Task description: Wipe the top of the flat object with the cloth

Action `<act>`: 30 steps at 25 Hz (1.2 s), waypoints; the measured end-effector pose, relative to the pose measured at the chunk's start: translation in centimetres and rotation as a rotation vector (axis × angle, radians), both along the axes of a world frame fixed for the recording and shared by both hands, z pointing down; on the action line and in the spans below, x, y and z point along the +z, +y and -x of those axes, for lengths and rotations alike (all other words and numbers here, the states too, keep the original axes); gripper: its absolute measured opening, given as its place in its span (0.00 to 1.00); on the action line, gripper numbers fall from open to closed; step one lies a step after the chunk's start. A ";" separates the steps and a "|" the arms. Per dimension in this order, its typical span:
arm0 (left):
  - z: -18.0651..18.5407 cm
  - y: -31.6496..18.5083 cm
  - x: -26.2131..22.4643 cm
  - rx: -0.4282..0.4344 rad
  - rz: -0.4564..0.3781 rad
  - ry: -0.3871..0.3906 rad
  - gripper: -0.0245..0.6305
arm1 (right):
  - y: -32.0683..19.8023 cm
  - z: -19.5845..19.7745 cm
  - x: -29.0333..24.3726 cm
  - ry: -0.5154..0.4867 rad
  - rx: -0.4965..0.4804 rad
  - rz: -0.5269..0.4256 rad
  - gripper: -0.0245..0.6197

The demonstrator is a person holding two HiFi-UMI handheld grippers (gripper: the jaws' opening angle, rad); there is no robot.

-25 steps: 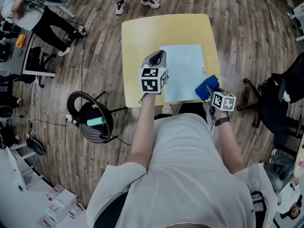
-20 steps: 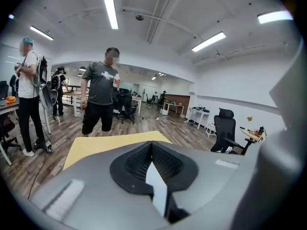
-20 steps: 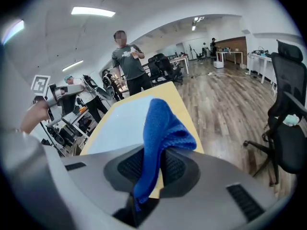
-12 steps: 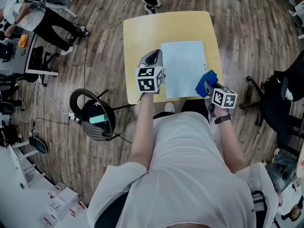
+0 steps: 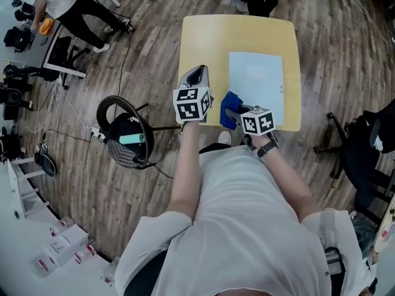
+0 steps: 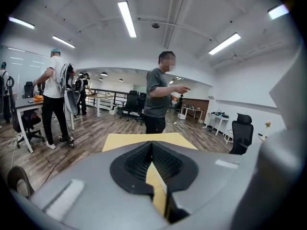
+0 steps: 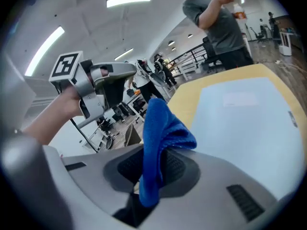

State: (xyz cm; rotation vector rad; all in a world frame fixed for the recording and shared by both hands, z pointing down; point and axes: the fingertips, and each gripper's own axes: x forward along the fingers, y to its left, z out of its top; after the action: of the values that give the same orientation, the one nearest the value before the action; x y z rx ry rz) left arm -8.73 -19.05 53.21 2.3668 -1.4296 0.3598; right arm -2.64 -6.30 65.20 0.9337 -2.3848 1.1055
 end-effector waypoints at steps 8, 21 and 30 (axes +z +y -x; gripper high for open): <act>1.5 0.8 0.2 0.002 0.002 -0.003 0.05 | 1.0 -1.3 2.5 0.222 -0.001 -0.048 0.14; -7.7 1.0 0.2 0.223 0.000 0.008 0.05 | 4.3 -19.0 2.9 0.382 0.410 -0.009 0.14; -9.7 1.2 -0.5 0.267 -0.020 0.001 0.05 | 4.8 -23.5 0.2 0.350 0.563 -0.031 0.14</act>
State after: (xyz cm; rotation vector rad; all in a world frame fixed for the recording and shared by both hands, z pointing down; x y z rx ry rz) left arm 0.93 -17.87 52.68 2.5787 -1.1212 0.4137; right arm 20.91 -1.51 65.39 1.7187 -1.9043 0.9739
